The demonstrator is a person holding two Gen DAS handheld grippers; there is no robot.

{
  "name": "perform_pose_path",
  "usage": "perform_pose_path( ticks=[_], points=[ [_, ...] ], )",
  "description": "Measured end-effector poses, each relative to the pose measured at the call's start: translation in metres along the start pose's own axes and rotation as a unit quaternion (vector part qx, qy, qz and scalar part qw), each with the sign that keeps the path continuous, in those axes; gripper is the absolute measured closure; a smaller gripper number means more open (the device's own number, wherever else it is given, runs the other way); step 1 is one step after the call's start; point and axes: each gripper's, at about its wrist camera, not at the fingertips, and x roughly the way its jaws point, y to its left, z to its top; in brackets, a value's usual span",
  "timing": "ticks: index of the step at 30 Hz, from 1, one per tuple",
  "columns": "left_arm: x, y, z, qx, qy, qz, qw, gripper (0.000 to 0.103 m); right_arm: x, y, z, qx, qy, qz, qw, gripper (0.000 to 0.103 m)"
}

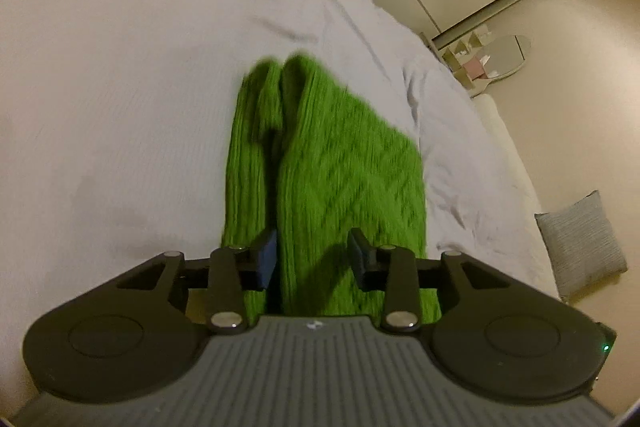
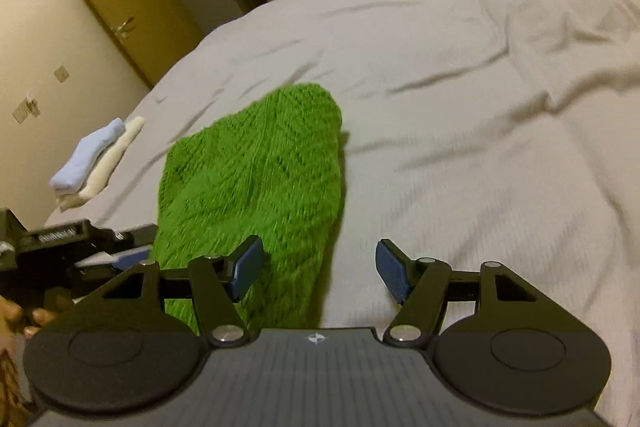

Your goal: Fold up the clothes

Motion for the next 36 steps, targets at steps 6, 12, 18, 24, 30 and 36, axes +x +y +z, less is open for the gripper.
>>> perform_pose_path(
  ticks=[6,12,18,24,30,36],
  points=[
    [-0.022,-0.017,-0.004,0.045,-0.041,0.015,0.9980,0.098,-0.001,0.030,-0.009,-0.059,0.009,-0.006,0.998,0.055],
    [-0.039,-0.022,-0.003,0.108,-0.070,0.054,0.9902,0.097,0.008,0.072,-0.020,-0.149,0.029,-0.029,0.988,0.056],
    [-0.009,-0.007,-0.027,0.121,-0.045,0.098,0.9868,0.094,0.011,0.062,-0.022,-0.143,0.043,-0.055,0.987,0.049],
    [-0.017,-0.025,-0.030,0.186,-0.059,0.124,0.9729,0.094,-0.012,0.053,-0.013,-0.115,-0.009,-0.031,0.993,0.050],
    [-0.010,-0.034,-0.041,0.217,-0.046,0.180,0.9584,0.091,0.007,0.040,-0.018,-0.076,0.034,-0.015,0.996,0.050],
    [-0.053,-0.076,-0.053,0.240,-0.084,0.175,0.9511,0.093,-0.018,0.037,-0.010,-0.057,-0.010,0.014,0.998,0.052]
  ],
)
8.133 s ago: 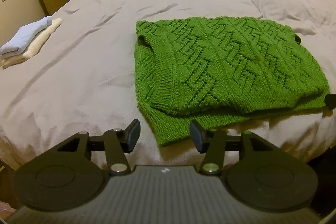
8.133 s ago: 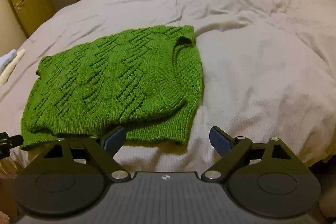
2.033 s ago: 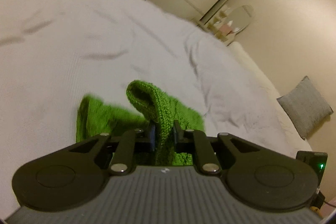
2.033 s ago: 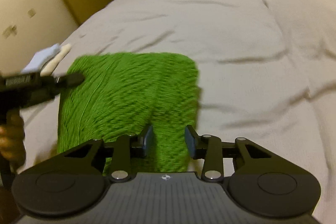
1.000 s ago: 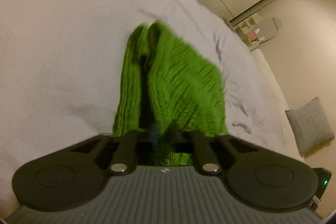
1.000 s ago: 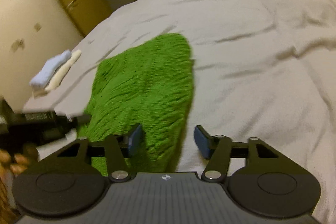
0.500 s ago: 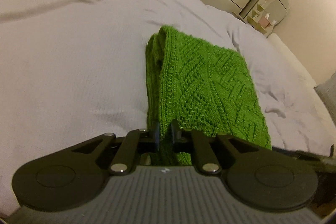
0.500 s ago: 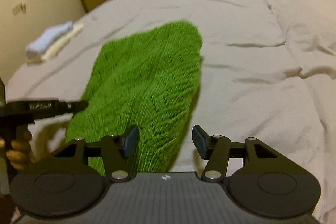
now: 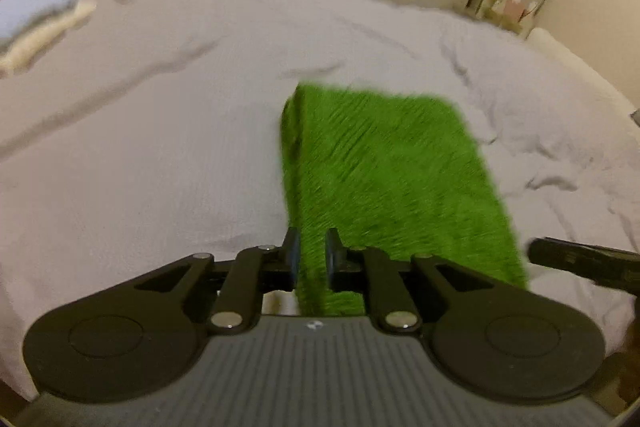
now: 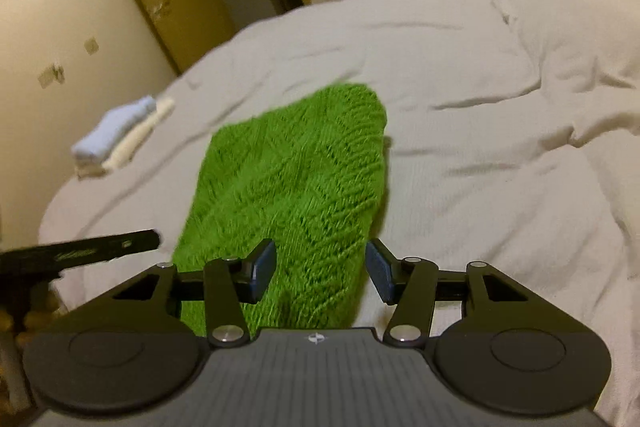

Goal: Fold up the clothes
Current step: 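Grasp the end of the folded vest with the left gripper while the right gripper grasps it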

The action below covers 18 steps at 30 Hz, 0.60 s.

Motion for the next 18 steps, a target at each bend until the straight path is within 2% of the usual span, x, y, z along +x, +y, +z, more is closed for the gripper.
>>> perform_pose_path(
  ticks=[3,5,8,9,11,14,18],
  points=[
    [-0.010,-0.020,0.000,0.024,-0.017,-0.048,0.9984,0.093,0.011,-0.009,-0.003,0.041,0.008,0.021,0.999,0.062],
    [-0.002,-0.035,-0.001,0.045,-0.005,-0.063,0.9970,0.092,0.020,-0.007,-0.006,0.046,0.021,0.023,0.998,0.064],
    [0.021,-0.046,-0.024,0.099,0.036,-0.036,0.9938,0.091,0.024,0.012,-0.015,-0.023,0.030,0.000,0.999,0.064],
    [0.029,-0.049,-0.033,0.118,0.049,-0.026,0.9915,0.090,0.028,0.016,-0.017,-0.043,0.046,-0.005,0.998,0.063],
    [0.031,-0.043,-0.045,0.120,0.049,-0.018,0.9914,0.088,0.034,0.016,-0.019,-0.054,0.072,-0.004,0.996,0.059],
    [0.029,-0.029,-0.044,0.084,0.051,-0.030,0.9947,0.088,0.026,0.012,-0.011,-0.041,0.062,-0.007,0.997,0.058],
    [0.029,-0.029,-0.043,0.085,0.054,-0.030,0.9945,0.088,0.010,0.019,0.003,-0.065,-0.004,-0.018,0.998,0.062]
  ],
)
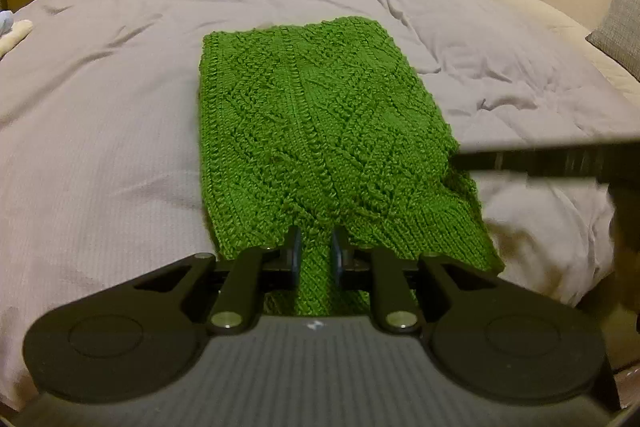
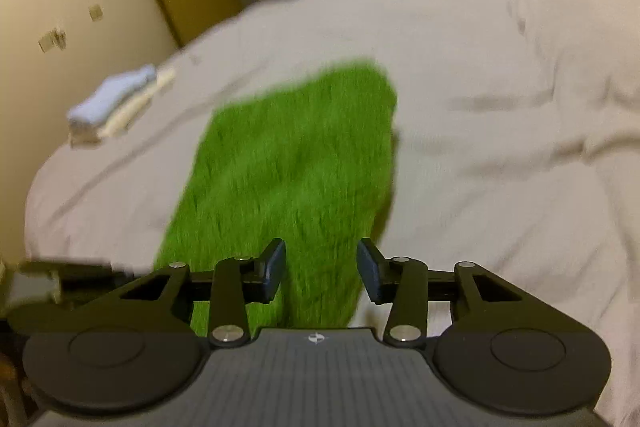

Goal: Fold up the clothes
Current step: 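Grasp the end of the folded vest with the left gripper while the right gripper grasps it, then fold the vest strip in half with both grippers and lay it down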

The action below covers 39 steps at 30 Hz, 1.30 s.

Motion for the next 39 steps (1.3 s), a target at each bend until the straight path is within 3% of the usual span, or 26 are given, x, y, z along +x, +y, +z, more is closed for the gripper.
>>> perform_pose_path(
  ticks=[2,4,6,9,14,19,21,24,29,32,35,39],
  points=[
    [0.000,-0.003,-0.001,0.006,0.001,0.003,1.0000,0.087,0.008,0.001,0.002,-0.006,0.001,0.012,1.000,0.064],
    [-0.001,-0.001,0.002,0.001,0.006,-0.002,1.0000,0.087,0.031,-0.001,-0.004,-0.012,0.045,0.011,0.999,0.064],
    [-0.005,0.004,0.008,-0.014,0.018,-0.016,0.9996,0.088,0.038,-0.004,-0.005,-0.021,0.059,0.008,0.998,0.064],
    [-0.017,0.011,0.027,-0.012,0.002,-0.016,0.9998,0.089,0.031,-0.011,0.015,-0.015,0.072,0.022,0.997,0.064],
    [-0.010,0.028,0.079,-0.006,-0.040,-0.007,0.9992,0.089,0.026,-0.037,0.066,0.009,0.011,0.032,0.999,0.064],
    [0.037,0.039,0.132,0.008,-0.065,0.011,0.9978,0.089,0.082,-0.074,0.101,0.060,-0.005,0.021,0.998,0.068],
    [0.061,0.044,0.134,0.018,-0.050,0.035,0.9980,0.089,0.105,-0.076,0.103,0.068,0.001,0.025,0.997,0.068],
    [0.093,0.057,0.125,0.025,-0.016,0.071,0.9971,0.093,0.131,-0.065,0.097,0.032,0.017,0.011,0.999,0.068],
    [0.093,0.072,0.098,0.025,-0.035,0.070,0.9966,0.093,0.153,-0.030,0.080,-0.107,0.030,-0.030,0.993,0.067],
    [0.093,0.072,0.098,0.021,-0.033,0.073,0.9966,0.093,0.151,-0.027,0.079,-0.127,0.031,-0.041,0.991,0.065],
    [0.078,0.068,0.101,0.009,-0.034,0.070,0.9969,0.093,0.123,-0.040,0.083,-0.059,0.012,-0.019,0.998,0.065],
    [0.031,0.057,0.096,-0.027,-0.042,0.031,0.9983,0.093,0.070,-0.056,0.068,0.043,-0.013,0.028,0.999,0.064]
  ],
)
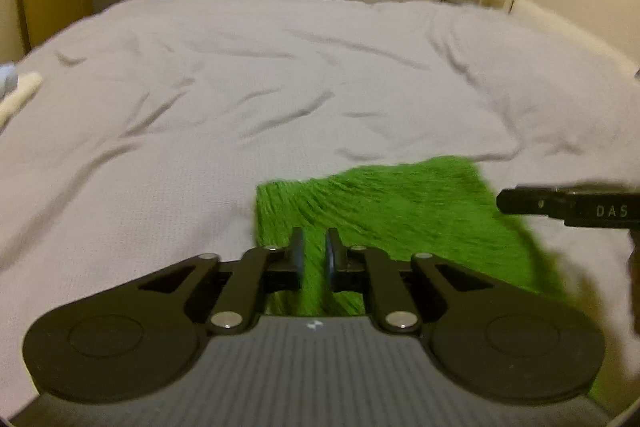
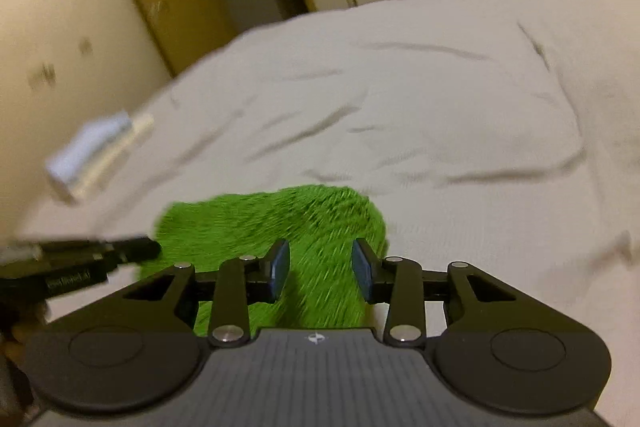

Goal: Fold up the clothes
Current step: 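Fold the vest strip in half with both grippers and lay it down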

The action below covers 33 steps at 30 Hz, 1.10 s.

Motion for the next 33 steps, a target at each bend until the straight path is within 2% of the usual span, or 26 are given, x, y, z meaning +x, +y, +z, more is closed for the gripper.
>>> perform_pose_path(
  ticks=[4,5,7,10,12,16,20,25,29,31,33],
  points=[
    [-0.035,-0.021,-0.019,-0.003,-0.008,-0.036,0.9993,0.093,-0.039,0.005,-0.029,0.022,-0.003,0.023,0.999,0.064],
    [-0.041,-0.027,-0.025,-0.002,-0.008,-0.044,0.9990,0.093,-0.044,0.008,-0.036,0.020,-0.001,0.026,0.999,0.069],
    [-0.031,-0.035,-0.036,0.008,0.012,-0.032,0.9994,0.092,-0.047,0.015,-0.048,0.004,0.015,0.022,1.000,0.075],
    [-0.010,-0.044,-0.053,0.023,0.044,-0.001,0.9988,0.090,-0.029,0.020,-0.061,-0.023,0.050,-0.006,0.998,0.075],
    [-0.010,-0.046,-0.055,0.021,0.046,0.013,0.9986,0.090,-0.027,0.019,-0.059,-0.020,0.055,-0.007,0.998,0.075],
    [-0.036,-0.053,-0.050,0.029,0.039,0.038,0.9981,0.092,-0.050,0.024,-0.055,-0.014,0.036,-0.005,0.999,0.074],
    [-0.074,-0.055,-0.063,0.023,0.027,0.037,0.9987,0.092,-0.086,0.039,-0.069,-0.024,0.019,0.013,0.999,0.073],
    [-0.088,-0.066,-0.088,0.030,0.041,0.037,0.9980,0.092,-0.094,0.058,-0.098,-0.052,0.046,0.011,0.998,0.073],
    [-0.061,-0.064,-0.116,0.039,0.084,0.074,0.9929,0.091,-0.073,0.055,-0.118,-0.058,0.090,-0.015,0.994,0.063],
    [-0.065,-0.062,-0.118,0.030,0.085,0.077,0.9930,0.091,-0.076,0.052,-0.117,-0.034,0.089,-0.008,0.995,0.063],
    [-0.075,-0.064,-0.114,0.027,0.080,0.080,0.9932,0.089,-0.086,0.055,-0.114,-0.037,0.078,-0.013,0.996,0.060]
  ],
)
